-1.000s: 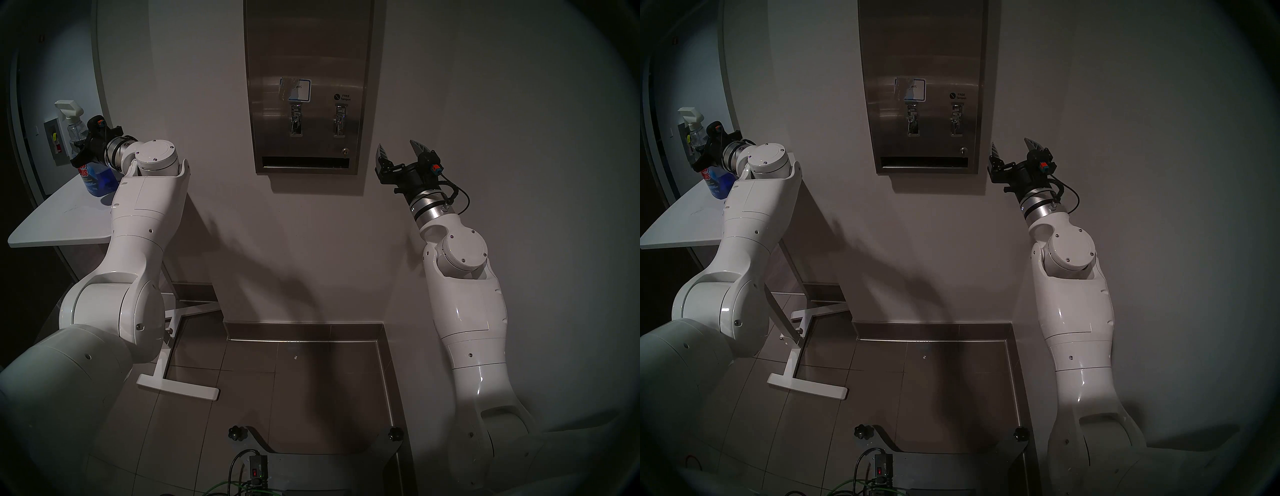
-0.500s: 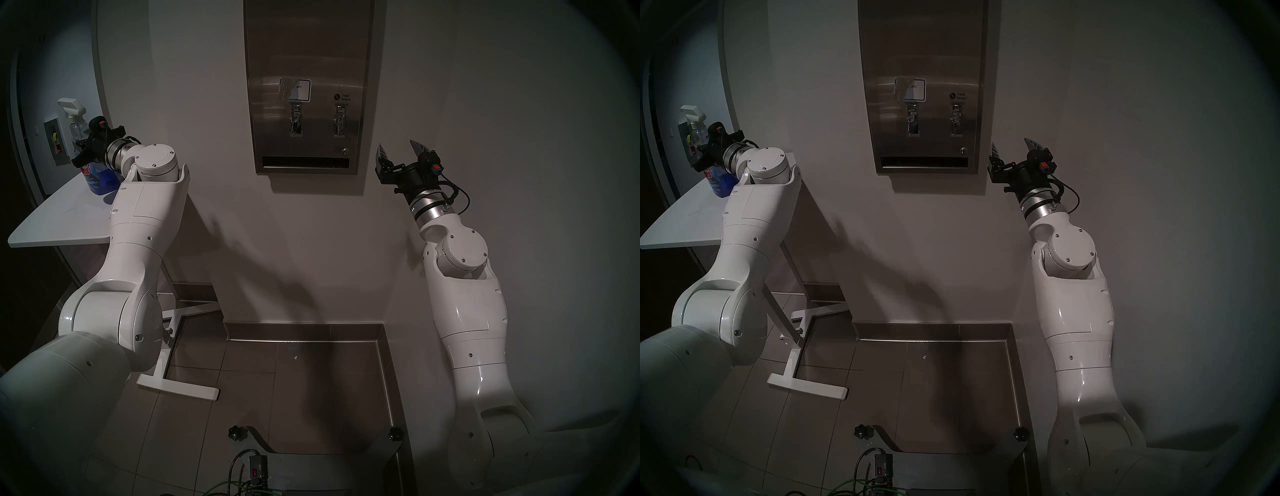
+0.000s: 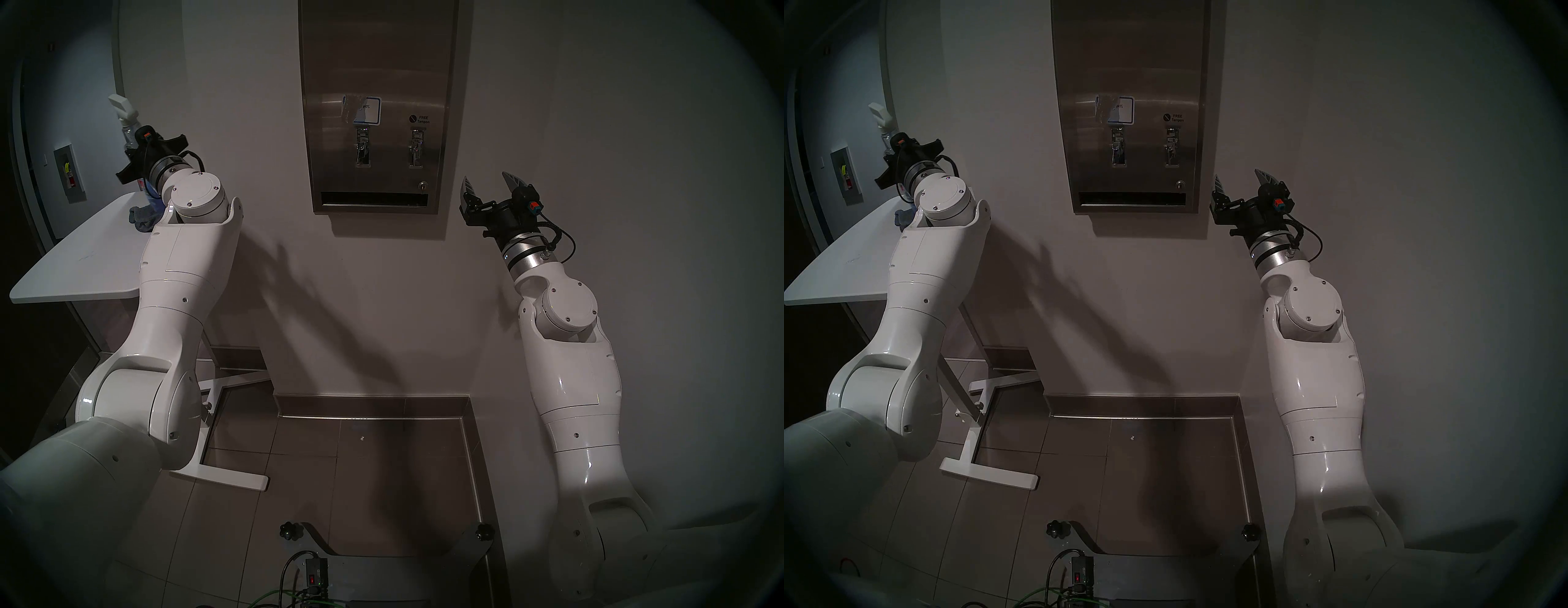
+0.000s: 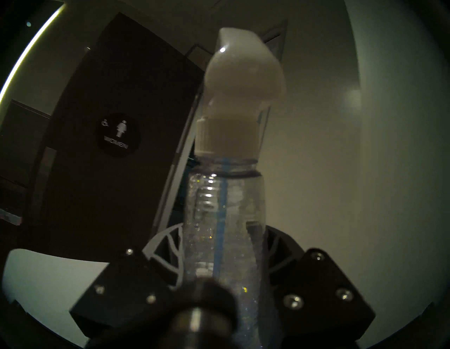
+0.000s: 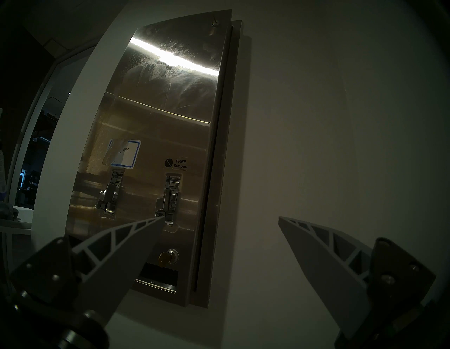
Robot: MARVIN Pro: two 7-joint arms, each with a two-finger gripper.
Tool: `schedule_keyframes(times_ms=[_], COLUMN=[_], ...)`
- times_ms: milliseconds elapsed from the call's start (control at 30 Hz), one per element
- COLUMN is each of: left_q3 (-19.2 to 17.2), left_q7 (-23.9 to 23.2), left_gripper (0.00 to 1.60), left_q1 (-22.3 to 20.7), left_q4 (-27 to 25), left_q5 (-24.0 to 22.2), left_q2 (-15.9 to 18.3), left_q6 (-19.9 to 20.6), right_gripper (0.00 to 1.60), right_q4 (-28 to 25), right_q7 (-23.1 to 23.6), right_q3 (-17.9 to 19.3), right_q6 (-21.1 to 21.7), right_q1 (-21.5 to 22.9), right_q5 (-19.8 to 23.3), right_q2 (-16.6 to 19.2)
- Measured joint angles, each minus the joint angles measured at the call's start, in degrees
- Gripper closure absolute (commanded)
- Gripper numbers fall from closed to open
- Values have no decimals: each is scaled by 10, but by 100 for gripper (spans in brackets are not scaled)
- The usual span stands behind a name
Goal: Pick up the cleaner bottle and spray the cleaner onto the surface
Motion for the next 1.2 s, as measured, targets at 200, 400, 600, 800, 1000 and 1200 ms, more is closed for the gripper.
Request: schedule_keyframes(times_ms=[200, 400, 600, 800, 1000, 1200], left_q3=[16, 33, 47, 50, 50, 49], left_q7=[-56, -108, -165, -212, -254, -296], left_gripper=[160, 160, 160, 160, 160, 160], left_q1=[16, 30, 48, 67, 89, 107], left_q4=[-28, -54, -82, -109, -136, -160], left_q5=[-37, -64, -89, -113, -131, -148], left_q2=[1, 5, 14, 27, 44, 61], left_q6=[1, 1, 3, 11, 20, 29], right_gripper=[0, 0, 0, 0, 0, 0], right_q4=[0, 0, 0, 1, 1, 1], right_q7=[1, 1, 2, 2, 3, 3], right_q3=[0, 1, 1, 1, 2, 2], right_q6=[0, 0, 0, 0, 0, 0], right_q1=[0, 0, 0, 0, 0, 0], right_q5=[0, 0, 0, -1, -1, -1], right_q2=[0, -1, -1, -1, -2, -2])
